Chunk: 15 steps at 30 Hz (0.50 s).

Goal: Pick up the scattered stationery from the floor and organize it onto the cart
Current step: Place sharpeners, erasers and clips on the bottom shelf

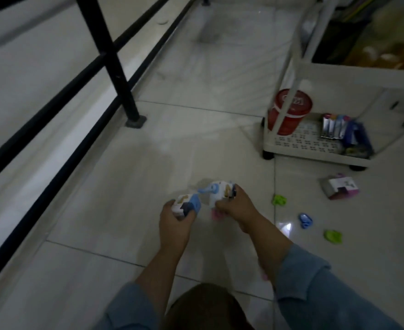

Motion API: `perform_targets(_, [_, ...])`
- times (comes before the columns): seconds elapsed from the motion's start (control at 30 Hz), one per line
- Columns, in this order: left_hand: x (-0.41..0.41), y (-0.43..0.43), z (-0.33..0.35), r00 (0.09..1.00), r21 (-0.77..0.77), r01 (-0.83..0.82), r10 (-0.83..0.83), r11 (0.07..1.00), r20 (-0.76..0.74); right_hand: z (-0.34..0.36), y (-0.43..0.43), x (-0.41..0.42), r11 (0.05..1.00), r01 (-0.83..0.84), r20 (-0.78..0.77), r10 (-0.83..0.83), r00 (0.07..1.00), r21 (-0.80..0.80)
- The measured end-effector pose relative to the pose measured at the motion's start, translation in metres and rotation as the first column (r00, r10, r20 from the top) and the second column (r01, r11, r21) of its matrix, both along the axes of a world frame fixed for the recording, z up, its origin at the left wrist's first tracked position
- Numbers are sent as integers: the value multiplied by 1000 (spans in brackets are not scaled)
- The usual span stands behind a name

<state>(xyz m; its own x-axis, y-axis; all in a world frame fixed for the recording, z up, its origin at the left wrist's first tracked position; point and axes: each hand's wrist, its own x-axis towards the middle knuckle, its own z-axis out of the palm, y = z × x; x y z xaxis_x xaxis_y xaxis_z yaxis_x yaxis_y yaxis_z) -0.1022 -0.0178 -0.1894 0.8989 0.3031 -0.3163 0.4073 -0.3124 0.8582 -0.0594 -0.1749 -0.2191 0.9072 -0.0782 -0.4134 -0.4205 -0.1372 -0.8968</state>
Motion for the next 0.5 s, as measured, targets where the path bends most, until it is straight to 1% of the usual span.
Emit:
perform_targets(0.07, [5,-25,10,997,-26,65,-64,998,54,10,-32,-5,987,41,-40,-35,999,155])
perform_targets(0.13, [11,-51,19,982,-27,151,-147,988,123,17,-67,-7,963,129,-76,-114,991,237])
perform_targets(0.2, [20,-78,30,951,-1,238,-233,971,203,25,-99,-9,932,249,-85,-235,968,262])
perform_targets(0.27, [27,-107,41,920,43,307,-308,951,242,31,-129,-12,908,317,-69,-310,948,273])
perform_targets(0.4, [44,-160,49,905,69,350,-356,934,231,37,-179,-12,900,347,-36,-350,936,264])
perform_targets(0.5, [59,-194,45,844,137,441,-462,887,274,35,-206,1,886,368,-17,-378,925,281])
